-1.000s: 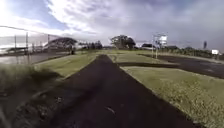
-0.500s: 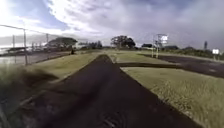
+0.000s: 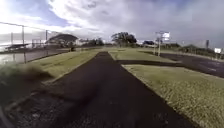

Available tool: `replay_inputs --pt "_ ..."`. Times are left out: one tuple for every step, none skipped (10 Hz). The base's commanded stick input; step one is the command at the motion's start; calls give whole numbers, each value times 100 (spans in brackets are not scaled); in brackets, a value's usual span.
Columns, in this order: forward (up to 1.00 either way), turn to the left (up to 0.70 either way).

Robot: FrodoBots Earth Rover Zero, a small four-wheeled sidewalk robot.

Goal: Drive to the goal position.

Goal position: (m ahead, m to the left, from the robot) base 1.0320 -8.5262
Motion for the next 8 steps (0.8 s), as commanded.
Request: replay_inputs --pt "50 10" --pt "50 31" --pt "50 49" --pt "50 41" --pt "50 14" --pt "50 0" --pt "50 0" --pt "50 0"
